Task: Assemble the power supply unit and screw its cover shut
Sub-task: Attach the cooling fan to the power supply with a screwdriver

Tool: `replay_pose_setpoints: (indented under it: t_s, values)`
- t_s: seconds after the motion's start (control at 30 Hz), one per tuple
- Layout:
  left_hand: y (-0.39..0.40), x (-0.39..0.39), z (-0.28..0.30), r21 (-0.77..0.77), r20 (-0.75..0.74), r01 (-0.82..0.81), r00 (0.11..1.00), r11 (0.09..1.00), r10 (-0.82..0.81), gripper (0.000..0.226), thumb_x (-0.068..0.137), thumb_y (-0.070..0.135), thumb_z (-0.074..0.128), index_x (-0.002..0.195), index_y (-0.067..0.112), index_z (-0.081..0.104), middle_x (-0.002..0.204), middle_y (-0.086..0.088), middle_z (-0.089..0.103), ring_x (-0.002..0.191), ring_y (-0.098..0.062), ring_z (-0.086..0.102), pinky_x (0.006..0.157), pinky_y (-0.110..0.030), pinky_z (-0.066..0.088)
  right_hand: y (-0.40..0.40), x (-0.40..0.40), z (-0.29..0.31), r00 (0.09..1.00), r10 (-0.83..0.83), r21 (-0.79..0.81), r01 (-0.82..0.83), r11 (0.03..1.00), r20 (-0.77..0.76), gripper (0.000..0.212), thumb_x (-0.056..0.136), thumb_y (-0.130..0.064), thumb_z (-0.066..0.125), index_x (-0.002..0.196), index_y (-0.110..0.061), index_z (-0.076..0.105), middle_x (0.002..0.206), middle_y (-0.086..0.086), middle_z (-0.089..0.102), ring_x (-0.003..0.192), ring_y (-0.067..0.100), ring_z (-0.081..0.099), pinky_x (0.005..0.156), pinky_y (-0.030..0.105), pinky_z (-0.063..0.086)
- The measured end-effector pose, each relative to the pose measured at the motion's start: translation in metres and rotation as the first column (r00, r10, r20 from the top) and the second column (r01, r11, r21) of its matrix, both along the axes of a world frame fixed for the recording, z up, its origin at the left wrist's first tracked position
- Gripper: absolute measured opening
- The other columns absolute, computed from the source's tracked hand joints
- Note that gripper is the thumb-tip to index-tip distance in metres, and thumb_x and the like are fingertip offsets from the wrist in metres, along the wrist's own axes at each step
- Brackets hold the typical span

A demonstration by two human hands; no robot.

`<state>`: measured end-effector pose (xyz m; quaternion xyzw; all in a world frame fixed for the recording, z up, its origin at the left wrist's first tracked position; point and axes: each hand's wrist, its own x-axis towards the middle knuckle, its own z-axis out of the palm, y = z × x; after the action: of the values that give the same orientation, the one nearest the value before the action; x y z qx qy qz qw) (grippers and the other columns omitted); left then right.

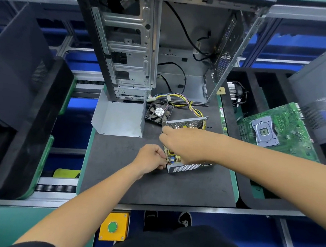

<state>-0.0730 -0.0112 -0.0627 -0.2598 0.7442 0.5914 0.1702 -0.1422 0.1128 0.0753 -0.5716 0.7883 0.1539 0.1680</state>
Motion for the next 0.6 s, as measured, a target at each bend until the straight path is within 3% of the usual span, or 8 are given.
replay_pose_setpoints:
  t_s: [0.1, 0.3, 0.37, 0.5, 0.6]
  values:
    - [0.0, 0.0, -0.001, 0.0, 0.006, -0.001, 1.0, 1.0, 0.001, 0.02, 0.073, -0.01, 0.068, 0.073, 0.007, 0.057, 0.067, -0.012, 0.067, 0.058, -0.019, 0.063, 0.063, -0.028, 0.057, -0.005, 0.002, -0.001, 0.994, 0.076, -0.025, -0.078, 0.997, -0.08, 0.016, 0.085, -0.01, 0.052, 0.101, -0.009, 0.057, 0.101, 0.011, 0.058, 0.076, 0.027, 0.059, 0.055, 0.029, 0.033]
    - [0.0, 0.0, -0.001, 0.011, -0.012, 0.002, 1.0, 1.0, -0.002, 0.018, 0.073, -0.01, 0.069, 0.075, 0.004, 0.058, 0.075, -0.015, 0.066, 0.064, -0.023, 0.063, 0.065, -0.03, 0.056, -0.001, 0.003, -0.009, 0.975, 0.06, -0.083, -0.08, 0.993, -0.214, 0.019, 0.098, -0.023, 0.044, 0.097, -0.012, 0.059, 0.092, 0.009, 0.064, 0.082, 0.03, 0.066, 0.054, 0.03, 0.035]
    - [-0.001, 0.0, -0.002, 0.017, -0.014, 0.004, 1.0, 1.0, -0.003, 0.02, 0.073, -0.01, 0.069, 0.073, 0.007, 0.057, 0.071, -0.014, 0.066, 0.062, -0.023, 0.063, 0.066, -0.031, 0.056, 0.002, 0.002, -0.011, 0.986, 0.013, -0.083, -0.027, 0.996, -0.166, 0.017, 0.097, -0.026, 0.047, 0.104, -0.011, 0.053, 0.098, 0.009, 0.06, 0.081, 0.03, 0.064, 0.054, 0.031, 0.034]
    - [-0.001, 0.0, -0.003, 0.015, -0.006, 0.011, 1.0, 1.0, -0.011, 0.022, 0.073, -0.009, 0.069, 0.072, 0.009, 0.056, 0.065, -0.01, 0.065, 0.061, -0.021, 0.063, 0.066, -0.03, 0.056, 0.0, 0.003, -0.007, 1.0, -0.001, -0.058, 0.001, 0.998, 0.005, 0.024, 0.085, -0.015, 0.056, 0.105, -0.008, 0.046, 0.107, 0.009, 0.045, 0.058, 0.02, 0.044, 0.046, 0.028, 0.021]
    - [-0.001, 0.0, -0.004, 0.019, -0.004, 0.006, 1.0, 1.0, -0.006, 0.021, 0.074, -0.01, 0.07, 0.072, 0.007, 0.058, 0.072, -0.015, 0.068, 0.066, -0.024, 0.065, 0.067, -0.031, 0.057, -0.003, 0.005, -0.007, 0.994, 0.047, -0.075, -0.054, 0.996, -0.095, 0.016, 0.089, -0.014, 0.05, 0.102, -0.008, 0.056, 0.101, 0.011, 0.058, 0.08, 0.029, 0.062, 0.054, 0.029, 0.032]
